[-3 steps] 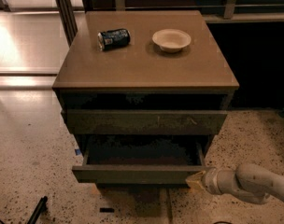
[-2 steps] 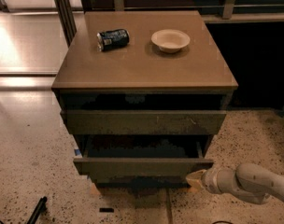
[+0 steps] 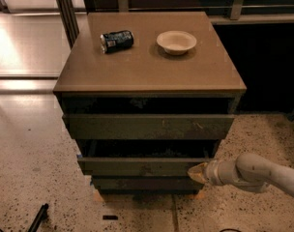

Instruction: Close middle drawer

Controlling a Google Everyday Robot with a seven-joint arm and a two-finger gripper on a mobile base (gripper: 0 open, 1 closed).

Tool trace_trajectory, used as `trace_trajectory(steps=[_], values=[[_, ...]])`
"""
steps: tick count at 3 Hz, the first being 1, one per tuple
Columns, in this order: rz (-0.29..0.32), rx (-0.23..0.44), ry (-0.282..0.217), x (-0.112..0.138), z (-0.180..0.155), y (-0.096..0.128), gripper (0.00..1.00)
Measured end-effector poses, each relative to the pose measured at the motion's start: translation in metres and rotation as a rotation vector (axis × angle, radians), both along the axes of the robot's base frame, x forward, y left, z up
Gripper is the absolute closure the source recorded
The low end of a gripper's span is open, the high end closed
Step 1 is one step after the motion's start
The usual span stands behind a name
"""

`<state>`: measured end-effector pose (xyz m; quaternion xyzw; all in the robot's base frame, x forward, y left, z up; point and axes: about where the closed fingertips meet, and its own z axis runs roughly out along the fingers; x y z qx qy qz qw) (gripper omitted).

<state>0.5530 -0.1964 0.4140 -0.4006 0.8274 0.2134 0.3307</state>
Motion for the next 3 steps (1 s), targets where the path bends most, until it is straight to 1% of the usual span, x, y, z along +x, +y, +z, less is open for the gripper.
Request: trace_trajectory(steps=[1,2,3], values=[[0.038,-0.032,-0.038,0.031,0.011,0.008,1.00],[0.038,-0.032,-0.038,0.029,0.011,0.008,1.00],[0.049,-0.058,-0.056,0.051,0.013,0.010,1.00]])
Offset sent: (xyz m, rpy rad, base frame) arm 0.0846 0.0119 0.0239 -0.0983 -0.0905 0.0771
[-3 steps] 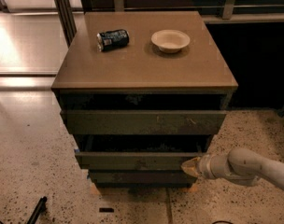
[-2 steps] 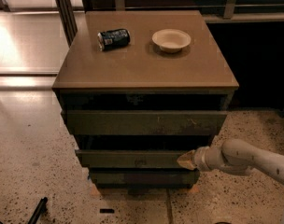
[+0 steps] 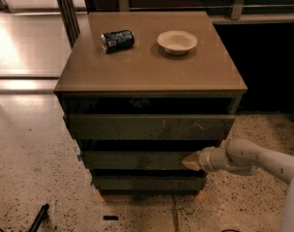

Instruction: Close middle drawer

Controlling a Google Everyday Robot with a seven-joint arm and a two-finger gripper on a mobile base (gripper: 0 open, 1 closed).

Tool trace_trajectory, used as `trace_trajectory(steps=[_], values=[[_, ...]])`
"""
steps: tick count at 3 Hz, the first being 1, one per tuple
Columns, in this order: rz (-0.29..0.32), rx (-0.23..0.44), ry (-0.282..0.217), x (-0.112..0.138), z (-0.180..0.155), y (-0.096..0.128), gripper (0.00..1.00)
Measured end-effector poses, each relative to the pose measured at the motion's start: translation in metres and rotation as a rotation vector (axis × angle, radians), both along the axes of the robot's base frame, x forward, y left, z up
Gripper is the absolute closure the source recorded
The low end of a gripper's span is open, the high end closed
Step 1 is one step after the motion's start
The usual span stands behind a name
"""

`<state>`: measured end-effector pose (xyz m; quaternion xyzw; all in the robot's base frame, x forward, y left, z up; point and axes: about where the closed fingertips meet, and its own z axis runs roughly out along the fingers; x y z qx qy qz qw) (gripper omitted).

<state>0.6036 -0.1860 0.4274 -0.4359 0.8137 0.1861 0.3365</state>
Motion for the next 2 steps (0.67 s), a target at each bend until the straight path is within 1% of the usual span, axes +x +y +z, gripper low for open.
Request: trace_trajectory(steps=[1,2], values=[[0.000,-0.002,-0.001,-0.0017,0.0002,-0.0003,1.00],[0.014,0.000,0.011,-0.0003,0.0018,-0.0019,1.00]])
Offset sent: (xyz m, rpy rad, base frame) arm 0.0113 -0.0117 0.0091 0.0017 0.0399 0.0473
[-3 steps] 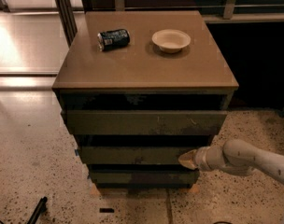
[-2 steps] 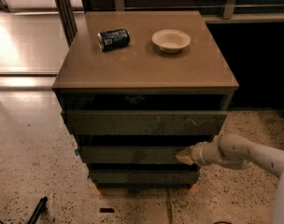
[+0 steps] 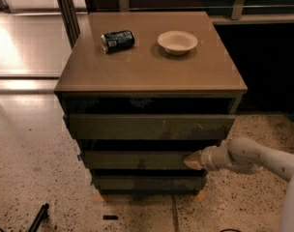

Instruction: Close middle drawer

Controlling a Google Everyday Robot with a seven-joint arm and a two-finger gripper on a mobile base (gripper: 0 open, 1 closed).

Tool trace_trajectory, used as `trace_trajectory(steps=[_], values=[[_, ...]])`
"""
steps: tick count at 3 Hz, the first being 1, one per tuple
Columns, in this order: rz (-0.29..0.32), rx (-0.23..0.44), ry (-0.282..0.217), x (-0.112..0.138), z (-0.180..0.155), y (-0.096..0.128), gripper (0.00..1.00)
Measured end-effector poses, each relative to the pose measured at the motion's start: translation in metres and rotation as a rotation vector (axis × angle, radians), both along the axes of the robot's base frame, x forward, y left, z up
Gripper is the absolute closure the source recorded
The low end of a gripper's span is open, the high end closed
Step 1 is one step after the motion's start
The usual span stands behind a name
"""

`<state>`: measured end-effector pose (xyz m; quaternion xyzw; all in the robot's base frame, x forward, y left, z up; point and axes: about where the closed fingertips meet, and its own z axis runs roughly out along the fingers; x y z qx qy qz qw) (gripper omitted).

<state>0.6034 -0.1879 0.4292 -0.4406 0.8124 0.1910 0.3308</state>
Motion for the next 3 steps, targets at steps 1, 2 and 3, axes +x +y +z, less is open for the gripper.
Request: trace_trajectory(steps=[1,2,3], values=[[0.000,0.000,0.000,-0.002,0.000,0.000,1.00],[-0.003,0.017,0.067,-0.052,0.024,-0.020,1.00],[-0.019,0.029,0.118,-0.122,0.060,-0.041,1.00]])
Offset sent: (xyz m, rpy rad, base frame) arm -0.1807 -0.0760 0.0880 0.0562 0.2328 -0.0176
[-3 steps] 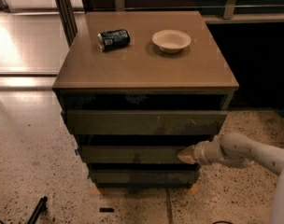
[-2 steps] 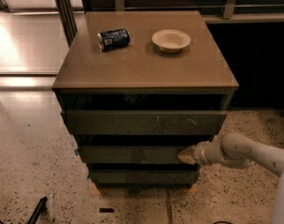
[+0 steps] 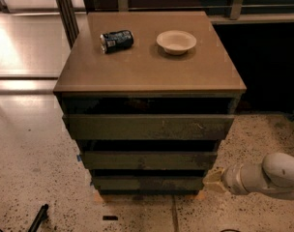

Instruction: Close middle drawer

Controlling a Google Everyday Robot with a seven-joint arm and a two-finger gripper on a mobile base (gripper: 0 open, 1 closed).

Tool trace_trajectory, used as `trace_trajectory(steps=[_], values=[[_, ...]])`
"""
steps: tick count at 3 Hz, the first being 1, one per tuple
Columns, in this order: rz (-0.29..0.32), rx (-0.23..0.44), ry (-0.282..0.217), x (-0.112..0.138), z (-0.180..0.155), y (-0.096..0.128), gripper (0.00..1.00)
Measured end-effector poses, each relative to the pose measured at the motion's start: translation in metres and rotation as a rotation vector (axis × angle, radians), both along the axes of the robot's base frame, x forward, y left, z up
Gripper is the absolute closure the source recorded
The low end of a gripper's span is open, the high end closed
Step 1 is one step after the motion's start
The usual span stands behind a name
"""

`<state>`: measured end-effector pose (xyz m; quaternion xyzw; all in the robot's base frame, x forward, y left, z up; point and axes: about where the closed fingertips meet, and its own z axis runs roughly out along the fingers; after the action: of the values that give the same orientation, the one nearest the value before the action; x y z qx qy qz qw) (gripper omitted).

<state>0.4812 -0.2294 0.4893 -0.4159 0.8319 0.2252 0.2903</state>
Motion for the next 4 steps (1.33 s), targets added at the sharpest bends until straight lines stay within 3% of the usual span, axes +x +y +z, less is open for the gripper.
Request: trace_trajectory(steps=[1,4], values=[[0.002,-0.004,0.002,-0.0052,0.0024,0.0000,0.81],[0.003,-0.003,0.002,-0.0051,0.0023,0.0002,0.11]])
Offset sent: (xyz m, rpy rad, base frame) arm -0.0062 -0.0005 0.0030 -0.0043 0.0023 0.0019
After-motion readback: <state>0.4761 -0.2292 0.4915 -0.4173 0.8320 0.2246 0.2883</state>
